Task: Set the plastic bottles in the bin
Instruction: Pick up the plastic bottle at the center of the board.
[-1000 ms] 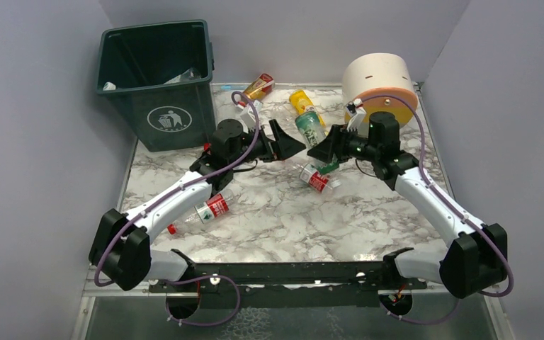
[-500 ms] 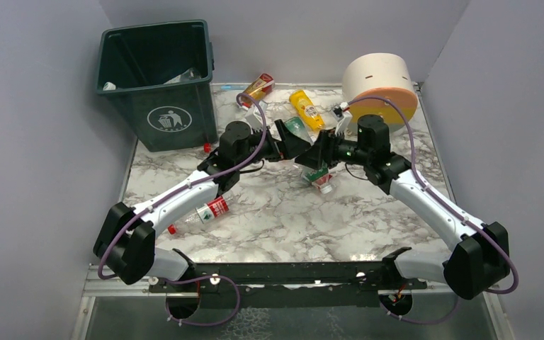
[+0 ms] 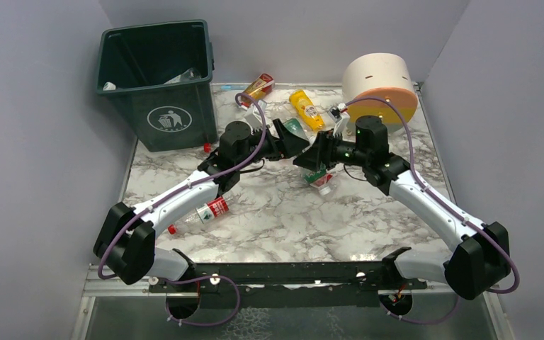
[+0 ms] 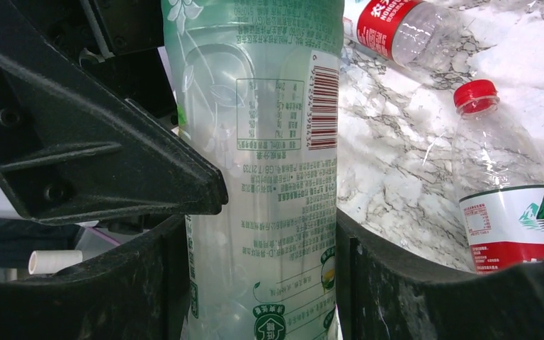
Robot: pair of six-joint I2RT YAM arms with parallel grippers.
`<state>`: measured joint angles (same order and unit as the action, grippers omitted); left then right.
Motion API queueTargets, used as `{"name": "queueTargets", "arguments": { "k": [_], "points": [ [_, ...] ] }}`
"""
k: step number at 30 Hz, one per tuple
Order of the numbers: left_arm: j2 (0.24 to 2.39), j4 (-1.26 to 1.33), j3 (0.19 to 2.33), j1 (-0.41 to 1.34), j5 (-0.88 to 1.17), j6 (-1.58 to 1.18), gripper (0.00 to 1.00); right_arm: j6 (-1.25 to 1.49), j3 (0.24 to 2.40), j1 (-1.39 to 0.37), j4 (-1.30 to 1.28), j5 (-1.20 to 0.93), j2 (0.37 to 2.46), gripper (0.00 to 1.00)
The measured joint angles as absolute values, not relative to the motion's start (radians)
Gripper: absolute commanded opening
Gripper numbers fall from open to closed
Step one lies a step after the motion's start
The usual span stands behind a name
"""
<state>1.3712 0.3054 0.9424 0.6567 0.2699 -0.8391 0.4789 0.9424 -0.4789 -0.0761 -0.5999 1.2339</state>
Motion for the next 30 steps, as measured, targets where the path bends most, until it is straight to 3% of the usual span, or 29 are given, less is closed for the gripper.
{"name": "queueTargets", "arguments": {
  "k": [8, 18, 30],
  "points": [
    [1.375, 0.297, 0.947, 0.657, 0.258, -0.845, 0.67, 0.482, 0.942, -0.485, -0.076, -0.599, 1.223, 0.75],
    [1.384, 0.22, 1.04, 0.622, 0.242, -0.787, 0.66, 0.478, 0.942, -0.485, -0.099, -0.598, 1.175, 0.84],
    [1.386, 0.079, 1.189, 0.336, 0.308, -0.717, 0.66, 0.456, 0.966, -0.485, -0.187, -0.586, 1.074, 0.87]
  ]
}}
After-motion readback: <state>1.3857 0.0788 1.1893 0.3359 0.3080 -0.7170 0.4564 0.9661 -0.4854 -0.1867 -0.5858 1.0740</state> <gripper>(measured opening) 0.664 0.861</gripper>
